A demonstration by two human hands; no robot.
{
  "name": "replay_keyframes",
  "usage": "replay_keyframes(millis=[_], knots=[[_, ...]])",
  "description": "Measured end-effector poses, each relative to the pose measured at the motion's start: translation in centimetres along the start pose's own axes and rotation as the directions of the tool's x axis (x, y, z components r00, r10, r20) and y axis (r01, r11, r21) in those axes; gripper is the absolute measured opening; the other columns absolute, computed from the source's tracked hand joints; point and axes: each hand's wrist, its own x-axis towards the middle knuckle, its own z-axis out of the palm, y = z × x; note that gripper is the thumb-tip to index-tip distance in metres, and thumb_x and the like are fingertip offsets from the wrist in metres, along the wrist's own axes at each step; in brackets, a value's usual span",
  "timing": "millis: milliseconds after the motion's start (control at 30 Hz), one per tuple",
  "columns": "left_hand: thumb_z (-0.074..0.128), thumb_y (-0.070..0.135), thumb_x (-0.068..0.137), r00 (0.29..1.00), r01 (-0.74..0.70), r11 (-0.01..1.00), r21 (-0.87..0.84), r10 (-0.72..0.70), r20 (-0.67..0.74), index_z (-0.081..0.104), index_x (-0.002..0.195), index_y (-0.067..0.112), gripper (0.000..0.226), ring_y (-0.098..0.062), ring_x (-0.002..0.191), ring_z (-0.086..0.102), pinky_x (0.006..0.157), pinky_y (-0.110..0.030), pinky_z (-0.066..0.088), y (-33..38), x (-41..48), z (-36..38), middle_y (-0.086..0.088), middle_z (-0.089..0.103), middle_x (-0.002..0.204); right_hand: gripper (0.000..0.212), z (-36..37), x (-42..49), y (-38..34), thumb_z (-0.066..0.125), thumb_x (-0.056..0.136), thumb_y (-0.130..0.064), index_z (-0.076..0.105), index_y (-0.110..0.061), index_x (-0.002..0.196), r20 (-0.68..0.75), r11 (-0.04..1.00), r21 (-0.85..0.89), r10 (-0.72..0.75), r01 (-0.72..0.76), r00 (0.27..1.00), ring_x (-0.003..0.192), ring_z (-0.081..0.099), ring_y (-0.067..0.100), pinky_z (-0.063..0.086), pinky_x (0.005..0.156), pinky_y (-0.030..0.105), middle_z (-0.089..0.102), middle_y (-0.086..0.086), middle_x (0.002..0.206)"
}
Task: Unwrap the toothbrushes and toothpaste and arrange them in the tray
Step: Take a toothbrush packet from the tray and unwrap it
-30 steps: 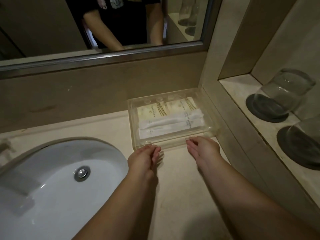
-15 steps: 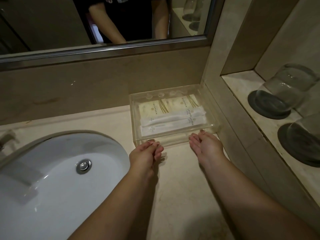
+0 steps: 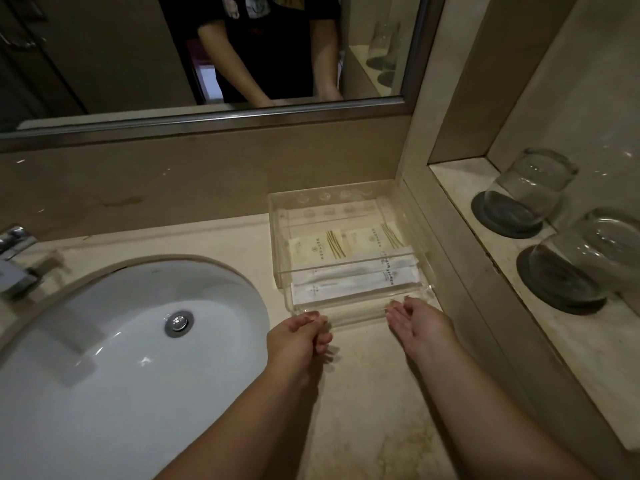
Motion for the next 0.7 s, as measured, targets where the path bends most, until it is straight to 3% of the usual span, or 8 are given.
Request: replay_keyframes(millis=[367,467,533,700], knots=[[0.065,-0.002,0.082,0.999,-0.033,0.997,0.069,0.034,-0.013,0.062,0.102,-0.007,0.020,-0.018,0.052,0.053,0.052,-0.027,0.047,-0.8,-1.2,-0.3,-0.018,0.062,0.071,0.030,-1.0,-1.4,0.3,0.041,0.094,-0.001,0.046,0.010,0.122,-0.029,1.000,-0.023,0.004,-0.005,1.000,0.089,0.059,0.028,0.049,0.078,0.034,0.058,0.024,0.116],[0.065,0.002,0.083,1.000,-0.026,0.995,0.099,0.027,-0.010,0.063,0.100,-0.005,0.018,-0.017,0.050,0.054,0.051,-0.026,0.049,-1.0,-1.2,-0.4,-0.016,0.064,0.067,0.022,-1.2,-1.3,0.6,0.042,0.093,-0.001,0.052,0.007,0.110,-0.039,1.000,-0.024,0.010,-0.011,0.999,0.078,0.062,0.024,0.058,0.059,0.027,0.061,0.019,0.103],[0.065,0.003,0.084,1.000,-0.024,0.993,0.114,0.026,-0.009,0.064,0.099,-0.004,0.017,-0.016,0.047,0.052,0.049,-0.027,0.049,-1.0,-1.2,-0.4,-0.013,0.064,0.062,0.013,-1.3,-1.2,0.7,0.043,0.093,-0.001,0.054,0.006,0.097,-0.055,1.000,-0.028,0.010,-0.011,0.998,0.073,0.062,0.022,0.056,0.051,0.023,0.061,0.019,0.101],[0.063,0.004,0.085,1.000,-0.012,0.991,0.132,0.011,0.007,0.062,0.103,-0.006,0.020,-0.017,0.046,0.049,0.050,-0.028,0.049,-0.8,-1.4,-0.3,-0.015,0.062,0.065,0.012,-1.3,-0.9,0.7,0.044,0.092,-0.001,0.054,0.005,0.095,-0.072,0.999,-0.035,0.003,-0.006,0.997,0.073,0.063,0.023,0.056,0.066,0.031,0.062,0.019,0.095]])
